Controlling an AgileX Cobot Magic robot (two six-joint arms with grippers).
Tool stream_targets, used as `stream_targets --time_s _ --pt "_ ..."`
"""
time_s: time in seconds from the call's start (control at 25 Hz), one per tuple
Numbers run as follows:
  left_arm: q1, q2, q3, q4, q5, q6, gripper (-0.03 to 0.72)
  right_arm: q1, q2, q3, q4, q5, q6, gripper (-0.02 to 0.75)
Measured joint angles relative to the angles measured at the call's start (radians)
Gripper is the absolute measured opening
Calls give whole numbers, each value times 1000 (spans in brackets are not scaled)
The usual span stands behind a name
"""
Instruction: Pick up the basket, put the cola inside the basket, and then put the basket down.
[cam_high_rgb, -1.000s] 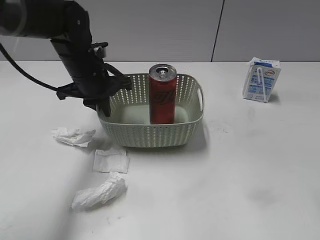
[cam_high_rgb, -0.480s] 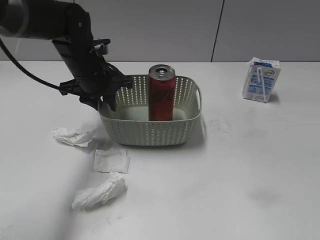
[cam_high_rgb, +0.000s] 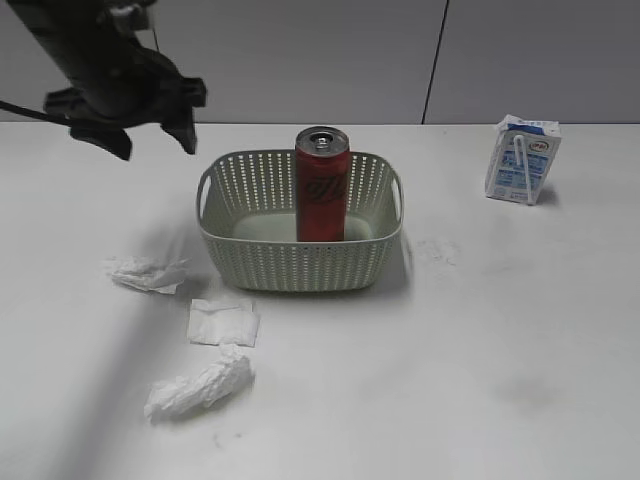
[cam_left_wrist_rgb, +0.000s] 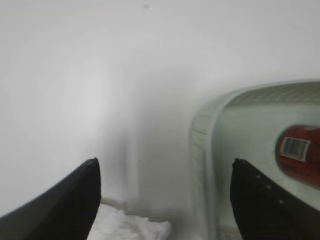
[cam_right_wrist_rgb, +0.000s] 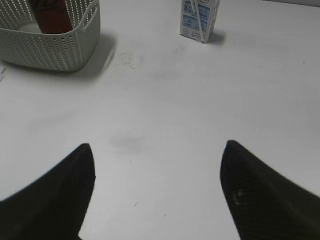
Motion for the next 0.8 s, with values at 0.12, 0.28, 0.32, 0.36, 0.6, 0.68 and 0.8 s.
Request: stream_targets --time_s 0.12,0.28,0.32,0.36,0.6,0.68,0.8 --pt "87 -60 0 5 60 67 610 0 -9 0 0 0 0 589" --pt "218 -123 0 29 184 156 607 0 -9 0 0 -1 0 589" --pt "252 -136 0 33 224 174 604 0 -9 0 0 -1 0 588" --pt "285 -145 0 37 266 190 600 0 -9 0 0 -1 0 588" --pt "379 -271 135 61 350 230 589 0 -9 0 0 -1 0 584" --pt "374 -348 226 68 326 234 589 0 -9 0 -1 -1 0 584" --pt "355 -496 390 70 266 241 588 0 -9 0 -1 -1 1 583"
